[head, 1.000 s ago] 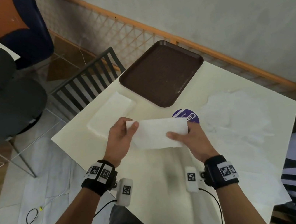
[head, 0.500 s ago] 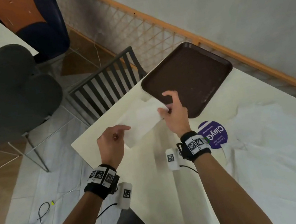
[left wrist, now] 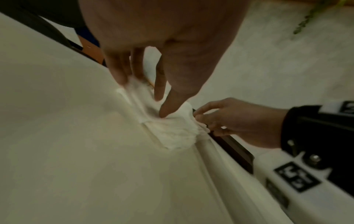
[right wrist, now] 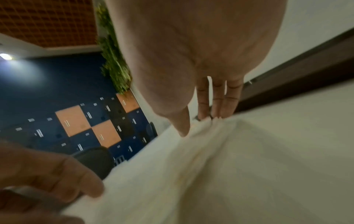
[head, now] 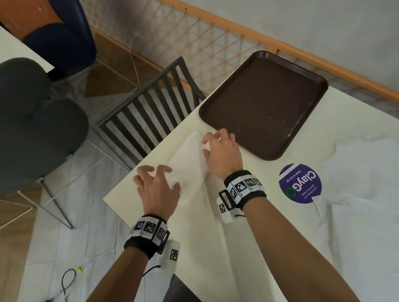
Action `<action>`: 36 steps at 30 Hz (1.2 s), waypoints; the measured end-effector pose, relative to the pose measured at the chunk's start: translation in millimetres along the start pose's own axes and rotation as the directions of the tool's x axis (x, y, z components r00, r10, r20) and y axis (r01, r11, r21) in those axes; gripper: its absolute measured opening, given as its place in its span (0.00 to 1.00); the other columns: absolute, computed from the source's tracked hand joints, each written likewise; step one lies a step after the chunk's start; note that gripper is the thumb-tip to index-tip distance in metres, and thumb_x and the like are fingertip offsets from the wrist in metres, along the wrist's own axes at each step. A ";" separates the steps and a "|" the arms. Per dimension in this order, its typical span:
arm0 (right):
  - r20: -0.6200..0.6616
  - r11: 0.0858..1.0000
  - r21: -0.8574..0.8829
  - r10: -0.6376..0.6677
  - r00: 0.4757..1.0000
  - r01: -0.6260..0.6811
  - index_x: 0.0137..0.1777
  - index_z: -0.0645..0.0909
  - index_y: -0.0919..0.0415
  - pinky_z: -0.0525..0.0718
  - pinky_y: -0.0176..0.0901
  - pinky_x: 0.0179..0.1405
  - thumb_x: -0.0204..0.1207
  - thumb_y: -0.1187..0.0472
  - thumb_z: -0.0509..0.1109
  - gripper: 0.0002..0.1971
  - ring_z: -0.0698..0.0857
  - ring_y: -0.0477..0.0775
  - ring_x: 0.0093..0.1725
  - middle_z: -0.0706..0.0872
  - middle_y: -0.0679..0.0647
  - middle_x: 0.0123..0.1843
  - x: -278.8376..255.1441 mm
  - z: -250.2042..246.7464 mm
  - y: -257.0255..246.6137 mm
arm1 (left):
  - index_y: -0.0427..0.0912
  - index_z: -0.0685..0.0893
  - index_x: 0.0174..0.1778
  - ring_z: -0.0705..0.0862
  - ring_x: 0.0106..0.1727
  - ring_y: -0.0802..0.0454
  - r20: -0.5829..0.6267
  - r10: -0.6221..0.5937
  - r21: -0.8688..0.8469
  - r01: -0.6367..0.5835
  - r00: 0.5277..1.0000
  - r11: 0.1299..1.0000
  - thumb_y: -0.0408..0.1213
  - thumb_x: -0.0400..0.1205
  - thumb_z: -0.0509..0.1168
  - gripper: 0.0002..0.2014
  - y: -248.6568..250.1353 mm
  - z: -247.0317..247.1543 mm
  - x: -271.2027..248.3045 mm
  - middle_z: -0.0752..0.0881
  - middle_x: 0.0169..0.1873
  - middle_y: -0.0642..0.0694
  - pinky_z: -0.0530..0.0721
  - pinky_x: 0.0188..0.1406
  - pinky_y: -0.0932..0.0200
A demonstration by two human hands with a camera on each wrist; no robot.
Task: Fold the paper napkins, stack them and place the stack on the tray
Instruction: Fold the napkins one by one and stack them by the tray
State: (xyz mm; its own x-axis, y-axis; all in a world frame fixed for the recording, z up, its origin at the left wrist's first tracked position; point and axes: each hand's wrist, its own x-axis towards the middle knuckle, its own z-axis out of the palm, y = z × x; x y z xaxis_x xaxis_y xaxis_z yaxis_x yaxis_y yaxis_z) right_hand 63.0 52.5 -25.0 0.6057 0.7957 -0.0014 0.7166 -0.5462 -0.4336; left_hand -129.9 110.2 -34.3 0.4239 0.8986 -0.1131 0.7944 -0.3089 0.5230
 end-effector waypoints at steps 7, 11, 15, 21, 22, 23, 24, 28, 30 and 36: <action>-0.188 0.995 0.073 0.080 0.979 -0.068 0.64 0.83 0.48 0.88 0.54 0.55 0.89 0.50 0.71 0.08 0.83 0.56 0.58 0.87 0.53 0.59 -111.6 -82.7 60.7 | 0.51 0.87 0.58 0.81 0.59 0.48 -0.020 0.247 -0.224 -0.245 0.969 0.943 0.33 0.81 0.76 0.12 46.6 26.6 -73.9 0.82 0.60 0.49 0.80 0.62 0.54; -0.229 0.966 0.090 0.255 0.940 -0.241 0.59 0.83 0.50 0.90 0.59 0.49 0.87 0.52 0.72 0.06 0.86 0.63 0.55 0.90 0.53 0.54 -185.1 -111.8 140.8 | 0.52 0.87 0.49 0.87 0.46 0.59 0.145 0.368 -0.342 -0.302 0.919 0.890 0.32 0.82 0.74 0.09 74.6 62.6 -125.3 0.88 0.44 0.57 0.90 0.48 0.53; -0.176 0.825 -0.037 0.550 0.816 -0.564 0.69 0.83 0.44 0.83 0.67 0.66 0.84 0.39 0.72 0.18 0.80 0.70 0.71 0.87 0.54 0.69 -244.8 -128.9 218.9 | 0.54 0.86 0.47 0.89 0.43 0.58 0.267 0.395 -0.374 -0.283 0.879 0.883 0.34 0.81 0.74 0.08 94.1 94.7 -160.0 0.90 0.40 0.56 0.90 0.50 0.48; 0.022 0.750 -0.062 0.661 0.750 -0.659 0.78 0.75 0.34 0.80 0.69 0.68 0.81 0.34 0.73 0.26 0.70 0.68 0.79 0.70 0.54 0.81 -278.0 -116.0 250.9 | 0.50 0.88 0.48 0.89 0.42 0.57 0.343 0.407 -0.390 -0.266 0.847 0.882 0.36 0.84 0.75 0.03 110.3 112.6 -180.3 0.91 0.41 0.55 0.90 0.52 0.47; 0.017 0.757 -0.061 0.653 0.757 -0.651 0.78 0.75 0.36 0.82 0.67 0.65 0.81 0.34 0.73 0.27 0.70 0.69 0.77 0.70 0.55 0.80 -275.8 -110.6 245.5 | 0.48 0.89 0.49 0.89 0.42 0.58 0.354 0.409 -0.396 -0.261 0.841 0.880 0.39 0.84 0.75 0.01 113.7 114.3 -181.5 0.92 0.42 0.55 0.90 0.53 0.49; 0.016 0.762 -0.059 0.646 0.763 -0.645 0.79 0.75 0.38 0.84 0.66 0.63 0.81 0.33 0.73 0.28 0.70 0.70 0.76 0.69 0.57 0.79 -272.4 -105.2 238.3 | 0.47 0.90 0.50 0.89 0.43 0.59 0.368 0.404 -0.394 -0.253 0.837 0.883 0.44 0.85 0.75 0.05 118.4 115.8 -182.7 0.92 0.44 0.55 0.90 0.53 0.52; 0.018 0.764 -0.047 0.644 0.765 -0.643 0.79 0.74 0.40 0.85 0.65 0.61 0.81 0.33 0.74 0.30 0.71 0.71 0.75 0.68 0.59 0.78 -268.5 -99.8 230.8 | 0.47 0.90 0.53 0.89 0.44 0.59 0.385 0.400 -0.385 -0.249 0.832 0.889 0.50 0.85 0.75 0.10 123.6 118.1 -184.0 0.91 0.46 0.53 0.89 0.54 0.54; 0.065 0.788 0.028 0.613 0.787 -0.615 0.83 0.72 0.52 0.80 0.65 0.70 0.84 0.37 0.73 0.33 0.76 0.78 0.69 0.67 0.65 0.76 -247.8 -82.7 203.0 | 0.45 0.89 0.62 0.87 0.52 0.50 0.452 0.381 -0.306 -0.261 0.806 0.916 0.58 0.81 0.76 0.22 143.6 127.4 -179.4 0.88 0.52 0.48 0.86 0.58 0.53; 0.093 0.813 0.099 0.567 0.819 -0.574 0.83 0.72 0.57 0.77 0.64 0.74 0.86 0.39 0.72 0.32 0.79 0.77 0.70 0.70 0.65 0.76 -241.8 -79.7 194.8 | 0.45 0.89 0.63 0.88 0.55 0.45 0.407 0.382 -0.282 -0.284 0.830 0.917 0.50 0.82 0.78 0.19 148.1 126.4 -170.9 0.90 0.54 0.46 0.86 0.61 0.49; 0.130 0.875 0.146 0.446 0.886 -0.462 0.80 0.74 0.50 0.74 0.61 0.72 0.84 0.39 0.73 0.29 0.75 0.70 0.71 0.81 0.58 0.74 -247.7 -84.5 196.6 | 0.47 0.94 0.45 0.91 0.42 0.58 0.222 0.365 -0.351 -0.275 0.904 0.895 0.33 0.84 0.75 0.06 143.0 95.0 -140.0 0.94 0.38 0.56 0.89 0.56 0.54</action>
State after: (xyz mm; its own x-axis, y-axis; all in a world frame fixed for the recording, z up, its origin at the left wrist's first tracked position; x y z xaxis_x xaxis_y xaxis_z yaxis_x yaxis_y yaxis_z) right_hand 83.1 -274.1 -33.8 0.8108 0.4953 -0.3118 0.2967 -0.8071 -0.5105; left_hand -34.4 -89.3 -23.9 0.7700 0.6303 -0.0986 0.4412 -0.4144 0.7960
